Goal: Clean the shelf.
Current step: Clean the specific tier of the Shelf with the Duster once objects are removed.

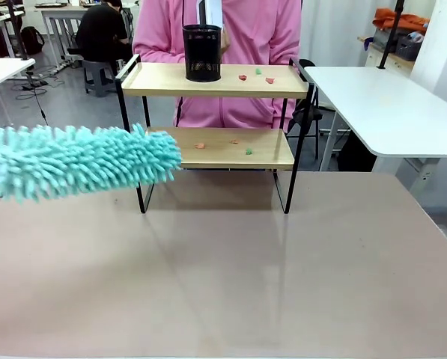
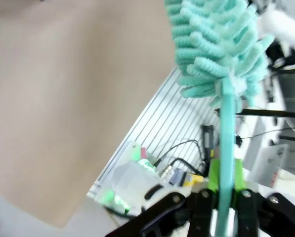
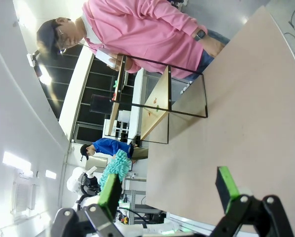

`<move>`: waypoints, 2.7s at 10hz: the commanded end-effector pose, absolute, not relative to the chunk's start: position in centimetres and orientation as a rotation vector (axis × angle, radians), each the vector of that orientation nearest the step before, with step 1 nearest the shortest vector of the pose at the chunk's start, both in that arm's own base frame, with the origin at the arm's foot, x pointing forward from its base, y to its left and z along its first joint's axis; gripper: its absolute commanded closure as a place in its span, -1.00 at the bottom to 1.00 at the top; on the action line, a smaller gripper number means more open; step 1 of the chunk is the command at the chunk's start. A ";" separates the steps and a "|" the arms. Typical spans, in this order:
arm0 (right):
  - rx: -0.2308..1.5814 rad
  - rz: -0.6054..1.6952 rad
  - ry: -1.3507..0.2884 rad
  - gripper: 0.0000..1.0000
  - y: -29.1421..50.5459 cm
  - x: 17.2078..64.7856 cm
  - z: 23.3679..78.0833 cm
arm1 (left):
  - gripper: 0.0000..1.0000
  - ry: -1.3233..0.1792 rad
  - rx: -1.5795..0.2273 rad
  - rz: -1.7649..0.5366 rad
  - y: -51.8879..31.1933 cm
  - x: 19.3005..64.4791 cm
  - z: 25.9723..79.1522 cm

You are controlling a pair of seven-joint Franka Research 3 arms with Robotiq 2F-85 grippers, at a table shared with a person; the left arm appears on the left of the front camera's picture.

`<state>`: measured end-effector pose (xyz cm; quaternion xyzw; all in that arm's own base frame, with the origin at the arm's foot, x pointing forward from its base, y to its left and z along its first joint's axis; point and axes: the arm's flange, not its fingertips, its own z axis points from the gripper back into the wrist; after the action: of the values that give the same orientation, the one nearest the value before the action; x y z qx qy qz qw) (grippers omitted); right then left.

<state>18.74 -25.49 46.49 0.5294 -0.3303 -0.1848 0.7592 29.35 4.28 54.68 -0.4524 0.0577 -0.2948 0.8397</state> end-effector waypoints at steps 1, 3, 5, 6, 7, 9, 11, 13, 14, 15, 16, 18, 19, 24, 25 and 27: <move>1.163 -0.382 -0.754 -1.00 -25.5 19.0 46.7 | 0.75 0.089 -0.892 -0.567 1.0 28.9 54.2; 1.163 -0.382 -0.754 -1.00 -25.5 19.0 46.7 | 0.75 -0.068 -0.806 -0.480 -2.5 29.6 54.3; 1.163 -0.382 -0.754 -1.00 -25.5 19.0 46.7 | 0.75 0.022 -0.828 -0.540 -0.9 30.1 54.5; 1.163 -0.382 -0.754 -1.00 -25.5 19.0 46.7 | 0.75 0.022 -0.828 -0.540 -0.9 30.1 54.5; 1.163 -0.382 -0.754 -1.00 -25.5 19.0 46.7 | 0.75 0.022 -0.828 -0.540 -0.9 30.1 54.5; 1.163 -0.382 -0.754 -1.00 -25.5 19.0 46.7 | 0.75 -0.002 -0.817 -0.516 -1.6 30.0 54.2; 1.163 -0.382 -0.754 -1.00 -25.5 19.0 46.7 | 0.75 -0.026 -0.779 -0.557 -4.9 31.7 53.9; 1.163 -0.382 -0.754 -1.00 -25.5 19.0 46.7 | 0.75 -0.091 -0.713 -0.508 -7.2 33.2 53.8; 1.163 -0.382 -0.754 -1.00 -25.5 19.0 46.7 | 0.75 -0.186 -0.683 -0.419 -7.5 33.8 54.2; 1.163 -0.382 -0.754 -1.00 -25.5 19.0 46.7 | 0.75 -0.239 -0.689 -0.376 -7.7 34.3 54.6; 1.163 -0.382 -0.754 -1.00 -25.5 19.0 46.7 | 0.75 -0.244 -0.672 -0.358 -7.9 34.6 54.4; 1.163 -0.382 -0.754 -1.00 -25.5 19.0 46.7 | 0.75 -0.251 -0.635 -0.318 -8.5 35.4 53.6; 1.163 -0.382 -0.754 -1.00 -25.5 19.0 46.7 | 0.75 -0.268 -0.615 -0.290 -8.9 36.0 53.3; 1.163 -0.382 -0.754 -1.00 -25.5 19.0 46.7 | 0.75 -0.344 -0.482 -0.216 -11.9 38.4 51.1; 1.163 -0.382 -0.754 -1.00 -25.5 19.0 46.7 | 0.75 -0.332 -0.471 -0.207 -12.5 38.7 50.5; 1.163 -0.382 -0.754 -1.00 -25.5 19.0 46.7 | 0.75 -0.352 -0.450 -0.197 -13.0 39.0 49.9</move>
<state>18.74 -25.47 46.50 0.5297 -0.3305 -0.1845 0.7591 39.14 -12.61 50.14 -0.2321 -0.1666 -0.1101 0.9520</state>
